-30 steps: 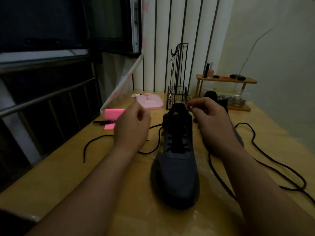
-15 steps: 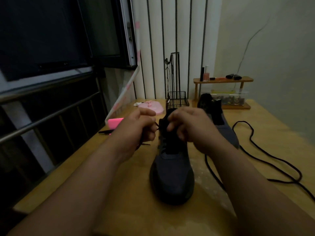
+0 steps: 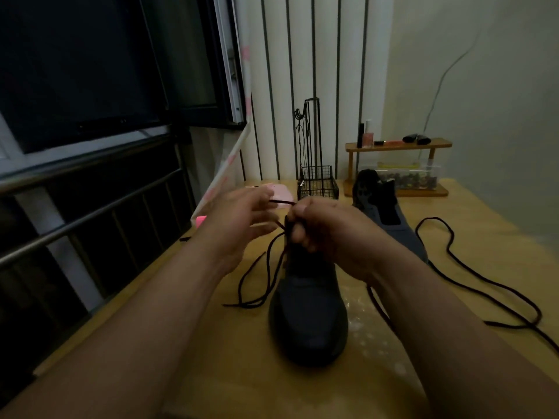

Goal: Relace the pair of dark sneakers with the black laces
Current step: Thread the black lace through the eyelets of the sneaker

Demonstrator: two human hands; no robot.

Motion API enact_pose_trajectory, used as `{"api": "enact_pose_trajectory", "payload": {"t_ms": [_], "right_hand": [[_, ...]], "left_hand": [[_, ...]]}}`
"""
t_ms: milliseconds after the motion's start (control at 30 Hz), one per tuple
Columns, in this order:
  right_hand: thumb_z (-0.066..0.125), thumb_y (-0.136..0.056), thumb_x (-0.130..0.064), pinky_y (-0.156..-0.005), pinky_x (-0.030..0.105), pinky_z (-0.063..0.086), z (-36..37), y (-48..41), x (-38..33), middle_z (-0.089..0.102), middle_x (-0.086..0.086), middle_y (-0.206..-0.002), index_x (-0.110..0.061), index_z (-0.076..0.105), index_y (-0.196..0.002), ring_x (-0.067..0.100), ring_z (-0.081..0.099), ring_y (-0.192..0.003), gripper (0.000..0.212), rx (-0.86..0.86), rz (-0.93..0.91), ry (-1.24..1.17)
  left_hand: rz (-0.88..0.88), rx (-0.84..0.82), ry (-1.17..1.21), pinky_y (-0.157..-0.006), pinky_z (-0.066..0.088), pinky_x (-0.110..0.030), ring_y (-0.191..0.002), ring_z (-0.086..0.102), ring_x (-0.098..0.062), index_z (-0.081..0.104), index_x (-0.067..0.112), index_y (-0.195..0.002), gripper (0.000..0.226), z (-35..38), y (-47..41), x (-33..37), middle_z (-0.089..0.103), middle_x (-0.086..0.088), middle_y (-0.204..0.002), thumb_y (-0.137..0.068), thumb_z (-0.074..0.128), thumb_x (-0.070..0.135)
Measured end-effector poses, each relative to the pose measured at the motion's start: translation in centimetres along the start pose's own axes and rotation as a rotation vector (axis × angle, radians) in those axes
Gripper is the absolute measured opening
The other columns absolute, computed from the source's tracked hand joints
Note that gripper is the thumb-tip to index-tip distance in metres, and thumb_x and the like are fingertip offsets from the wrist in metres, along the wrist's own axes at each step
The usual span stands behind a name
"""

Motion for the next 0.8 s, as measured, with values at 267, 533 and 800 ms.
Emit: {"api": "enact_pose_trajectory", "payload": {"t_ms": [267,533,800], "right_hand": [[0.06,-0.104,-0.03,-0.06,0.029,0.047,-0.2,0.0,-0.1,0.062,0.004,-0.079,-0.015,0.077,-0.106,0.013,0.051,-0.06,0.022,0.074,-0.14,0.079],[0.053,-0.106,-0.014,-0.048,0.023,0.035,-4.1,0.2,-1.0,0.055,0.0,-0.075,-0.012,0.069,-0.112,0.009,0.042,-0.053,0.017,0.292,-0.07,-0.055],[0.057,-0.104,-0.017,-0.051,0.022,0.04,-2.0,-0.1,0.1,0.066,0.002,-0.083,-0.011,0.068,-0.114,0.01,0.052,-0.059,0.015,0.095,-0.054,0.195]], "left_hand": [[0.487,-0.017,-0.509,-0.08,0.047,-0.013,-0.097,0.06,0.005,0.067,0.031,-0.121,0.023,1.6,2.1,-0.6,0.063,0.019,-0.108,-0.11,0.047,0.031],[0.243,0.262,-0.44,-0.082,0.06,-0.056,-0.087,0.065,-0.034,0.064,0.022,-0.085,0.023,-2.2,0.5,-2.6,0.068,-0.01,-0.092,-0.1,0.056,0.037],[0.449,-0.101,-0.59,-0.08,0.044,-0.002,-0.107,0.054,0.019,0.047,0.035,-0.146,0.035,2.8,2.1,-1.8,0.059,0.021,-0.119,-0.11,0.046,0.033]]}}
Point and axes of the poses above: each hand's wrist, its own y-axis away from the middle knuckle, its own z-axis out of the palm, x = y × z, the point moved 1 cm from there along -y, towards the middle knuckle
